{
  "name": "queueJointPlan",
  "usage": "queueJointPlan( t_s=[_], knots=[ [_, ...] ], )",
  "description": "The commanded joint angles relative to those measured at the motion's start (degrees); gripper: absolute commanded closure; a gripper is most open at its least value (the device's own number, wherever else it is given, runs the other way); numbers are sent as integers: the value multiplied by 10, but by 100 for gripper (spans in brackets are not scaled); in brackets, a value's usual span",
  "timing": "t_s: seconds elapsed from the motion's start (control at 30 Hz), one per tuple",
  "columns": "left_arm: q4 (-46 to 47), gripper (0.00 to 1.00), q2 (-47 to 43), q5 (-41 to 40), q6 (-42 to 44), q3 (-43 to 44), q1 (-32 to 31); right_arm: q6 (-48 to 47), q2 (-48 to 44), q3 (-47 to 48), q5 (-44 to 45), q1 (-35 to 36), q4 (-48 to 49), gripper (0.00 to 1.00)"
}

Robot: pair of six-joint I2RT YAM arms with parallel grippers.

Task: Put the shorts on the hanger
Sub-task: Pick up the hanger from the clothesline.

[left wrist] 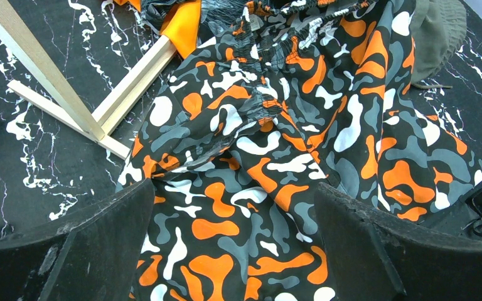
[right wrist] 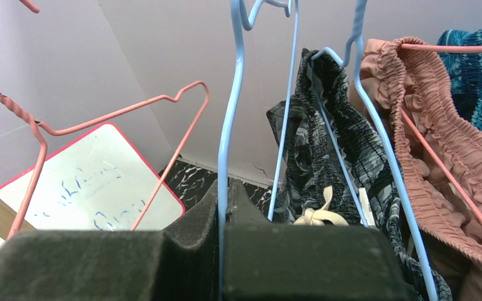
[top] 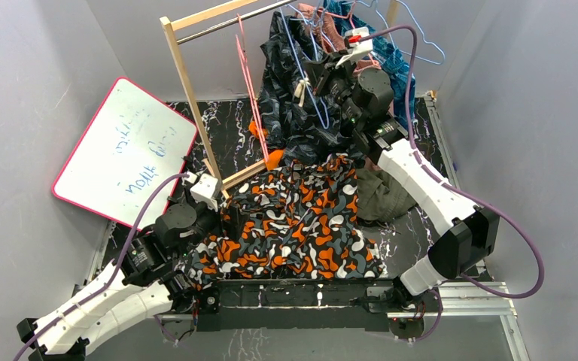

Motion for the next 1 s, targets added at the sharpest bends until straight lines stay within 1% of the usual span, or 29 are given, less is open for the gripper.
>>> queueJointPlan(
  t_s=[0.0, 0.2, 0.37, 0.53, 0.67, 0.73, 0.8, 0.87, 0.97],
  knots=[
    [0, 2, -6, -1, 4, 11, 3, -2, -26, -6, -19, -3, 70, 100],
    [0, 2, -5, -1, 3, 10, 3, 7, -55, -39, -17, -3, 74, 100],
    [0, 2, -3, 1, 2, 10, 2, 14, -105, -90, -16, -3, 71, 100],
    [-1, 2, -7, -2, 0, 10, 2, 23, -185, -147, -18, -4, 45, 100],
    [-1, 2, -16, -8, -3, 11, 3, 32, -261, -194, -25, -4, -7, 100],
    [-4, 6, -29, -24, -11, 23, 2, 33, -297, -210, -56, -3, -47, 100],
    [-4, 7, -61, -46, -42, 35, 3, 21, -323, -203, -110, -4, -122, 100],
    [17, 7, -105, -32, -51, 38, 3, 16, -354, -210, -153, -3, -172, 100],
    [60, 2, -157, 13, -54, 45, 3, 6, -413, -234, -205, -3, -218, 100]
  ],
)
